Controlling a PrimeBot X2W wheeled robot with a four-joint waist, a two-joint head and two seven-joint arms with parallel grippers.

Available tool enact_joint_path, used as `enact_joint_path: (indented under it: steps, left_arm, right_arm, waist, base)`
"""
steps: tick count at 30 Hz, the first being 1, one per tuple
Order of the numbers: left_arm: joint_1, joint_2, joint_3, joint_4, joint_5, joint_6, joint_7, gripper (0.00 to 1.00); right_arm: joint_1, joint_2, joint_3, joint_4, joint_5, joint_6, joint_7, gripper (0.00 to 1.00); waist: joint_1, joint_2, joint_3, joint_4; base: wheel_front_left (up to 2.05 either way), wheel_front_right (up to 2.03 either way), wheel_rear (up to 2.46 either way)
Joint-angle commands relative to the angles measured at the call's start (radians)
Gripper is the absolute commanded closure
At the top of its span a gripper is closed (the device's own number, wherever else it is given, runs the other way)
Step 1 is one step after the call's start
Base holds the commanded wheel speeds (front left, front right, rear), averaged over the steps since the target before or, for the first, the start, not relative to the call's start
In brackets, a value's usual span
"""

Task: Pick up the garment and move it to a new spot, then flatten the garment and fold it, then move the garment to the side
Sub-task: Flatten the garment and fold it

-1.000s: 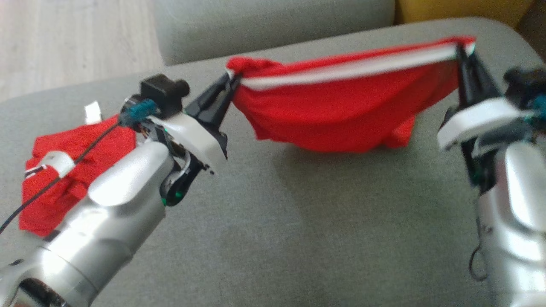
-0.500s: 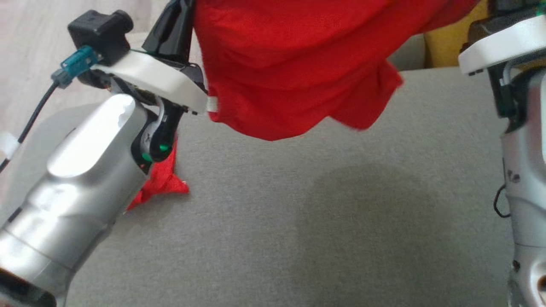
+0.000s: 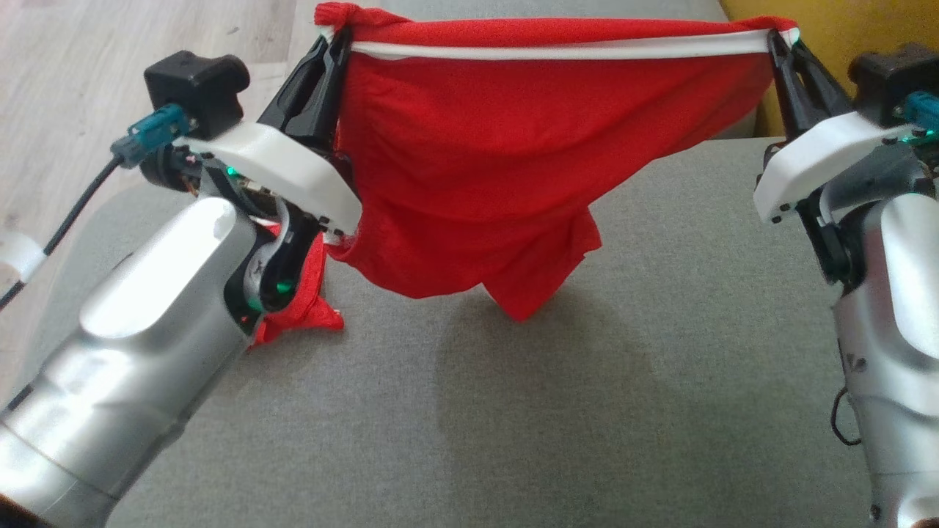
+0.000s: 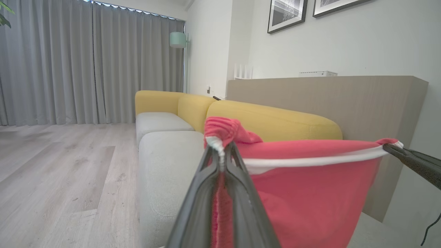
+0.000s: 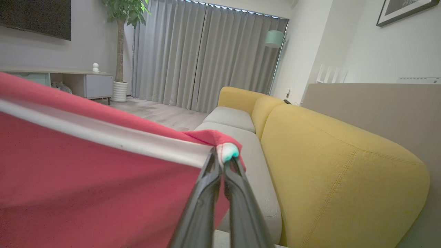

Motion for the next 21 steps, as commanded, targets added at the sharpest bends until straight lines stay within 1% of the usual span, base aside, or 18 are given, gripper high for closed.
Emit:
enact_joint_path:
  steps: [1, 4, 9, 11, 12, 14, 15, 17, 19, 21]
  left_arm:
    - [-0.058, 0.055, 0.057, -0.022, -0.008, 0.015, 0.006, 1.0]
    - [-0.062, 0.065, 0.058, -0.021, -0.026, 0.01, 0.04, 1.0]
    - [-0.12, 0.1, 0.033, 0.017, -0.013, -0.016, 0.121, 1.0]
    - [-0.167, 0.111, 0.034, 0.049, -0.009, -0.022, 0.155, 1.0]
    - [-0.224, 0.114, 0.037, 0.092, -0.004, -0.034, 0.187, 1.0]
    - [-0.296, 0.111, 0.045, 0.143, 0.009, -0.048, 0.197, 1.0]
    - [-0.337, 0.105, 0.051, 0.171, 0.019, -0.054, 0.194, 1.0]
    - [-0.439, 0.09, 0.077, 0.224, 0.043, -0.053, 0.168, 1.0]
    - [-0.547, 0.07, 0.103, 0.275, 0.085, -0.046, 0.097, 1.0]
    - [-0.626, 0.041, 0.122, 0.325, 0.119, -0.052, 0.008, 1.0]
  right_arm:
    - [-0.041, -0.011, 0.005, -0.032, 0.012, -0.001, 0.007, 1.0]
    - [-0.051, -0.014, 0.01, -0.029, 0.023, -0.001, 0.016, 1.0]
    - [-0.114, -0.021, 0.058, 0.011, 0.05, -0.001, 0.045, 1.0]
    - [-0.177, -0.027, 0.082, 0.041, 0.06, -0.001, 0.054, 1.0]
    - [-0.26, -0.024, 0.098, 0.088, 0.08, -0.001, 0.055, 1.0]
    - [-0.363, -0.009, 0.095, 0.146, 0.099, -0.001, 0.03, 1.0]
    - [-0.418, -0.007, 0.092, 0.176, 0.092, -0.001, 0.007, 1.0]
    - [-0.543, 0.001, 0.066, 0.229, 0.059, -0.001, -0.064, 1.0]
    - [-0.656, 0.017, 0.007, 0.283, 0.009, -0.001, -0.156, 1.0]
    - [-0.734, 0.033, -0.039, 0.342, -0.054, -0.001, -0.242, 1.0]
  waist:
    - [0.0, 0.0, 0.005, -0.001]
    - [0.0, 0.0, 0.022, -0.01]
    - [0.0, 0.0, 0.086, -0.043]
    - [0.0, 0.0, 0.145, -0.059]
    - [0.0, 0.0, 0.213, -0.077]
    - [0.0, 0.0, 0.278, -0.094]
    - [0.0, 0.0, 0.308, -0.1]
    - [0.0, 0.0, 0.378, -0.113]
    - [0.0, 0.0, 0.435, -0.12]
    - [0.0, 0.0, 0.469, -0.122]
  base:
    - [0.0, 0.0, 0.0]
    - [0.0, 0.0, 0.0]
    - [0.0, 0.0, 0.0]
    - [0.0, 0.0, 0.0]
    - [0.0, 0.0, 0.0]
    - [0.0, 0.0, 0.0]
    - [0.0, 0.0, 0.0]
    - [0.0, 0.0, 0.0]
    - [0.0, 0.0, 0.0]
    - [0.0, 0.0, 0.0]
